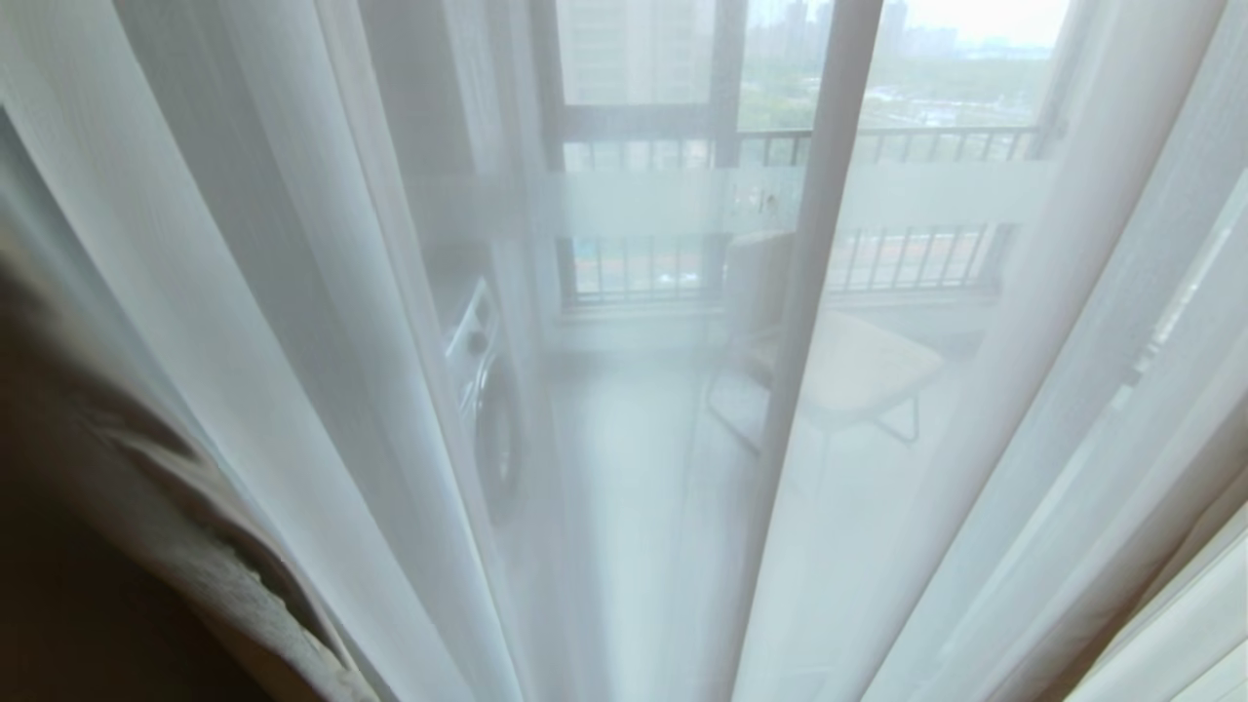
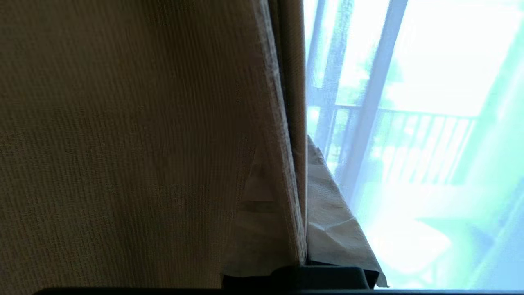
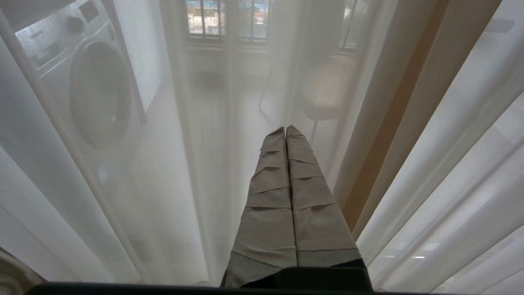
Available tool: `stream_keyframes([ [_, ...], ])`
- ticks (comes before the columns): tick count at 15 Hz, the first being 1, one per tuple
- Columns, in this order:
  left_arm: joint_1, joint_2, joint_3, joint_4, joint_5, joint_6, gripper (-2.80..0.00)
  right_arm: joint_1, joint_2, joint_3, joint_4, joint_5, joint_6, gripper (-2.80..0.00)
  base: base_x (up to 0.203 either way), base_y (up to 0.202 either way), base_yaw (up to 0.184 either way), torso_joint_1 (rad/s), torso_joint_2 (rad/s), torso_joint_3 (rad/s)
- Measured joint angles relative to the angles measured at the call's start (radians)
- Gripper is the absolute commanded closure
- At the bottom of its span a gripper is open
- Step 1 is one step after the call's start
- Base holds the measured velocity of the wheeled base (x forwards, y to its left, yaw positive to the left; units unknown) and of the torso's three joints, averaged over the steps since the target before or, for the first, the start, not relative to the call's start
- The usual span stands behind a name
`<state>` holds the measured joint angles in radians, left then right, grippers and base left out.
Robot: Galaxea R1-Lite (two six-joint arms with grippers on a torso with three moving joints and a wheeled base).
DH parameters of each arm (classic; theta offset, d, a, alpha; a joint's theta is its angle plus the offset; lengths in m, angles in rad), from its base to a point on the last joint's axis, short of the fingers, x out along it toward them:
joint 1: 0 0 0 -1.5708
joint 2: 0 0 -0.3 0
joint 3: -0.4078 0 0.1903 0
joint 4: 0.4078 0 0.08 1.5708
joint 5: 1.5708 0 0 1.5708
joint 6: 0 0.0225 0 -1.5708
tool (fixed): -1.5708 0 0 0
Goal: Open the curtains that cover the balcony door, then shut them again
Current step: Close the outer curtains on both sides
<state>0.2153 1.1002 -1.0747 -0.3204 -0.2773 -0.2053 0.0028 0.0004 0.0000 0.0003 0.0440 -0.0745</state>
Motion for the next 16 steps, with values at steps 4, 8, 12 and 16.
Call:
stream_keyframes([
  [4,-0.026,0.000,-0.001,0.003,-0.049,0.006,0.00,0.000,0.000,0.000,0.000,0.000,0.000,0.00,0.000,0.000,0.000,0.000,0.00,0.000],
  [8,-0.066,0.007,-0.001,0.002,-0.052,0.049,0.00,0.000,0.000,0.000,0.000,0.000,0.000,0.00,0.000,0.000,0.000,0.000,0.00,0.000],
  [12,-0.126,0.024,-0.006,0.003,-0.052,0.088,0.00,0.000,0.000,0.000,0.000,0.000,0.000,0.00,0.000,0.000,0.000,0.000,0.00,0.000],
  [16,-0.180,0.037,-0.014,0.024,-0.052,0.121,0.00,0.000,0.000,0.000,0.000,0.000,0.000,0.00,0.000,0.000,0.000,0.000,0.00,0.000],
])
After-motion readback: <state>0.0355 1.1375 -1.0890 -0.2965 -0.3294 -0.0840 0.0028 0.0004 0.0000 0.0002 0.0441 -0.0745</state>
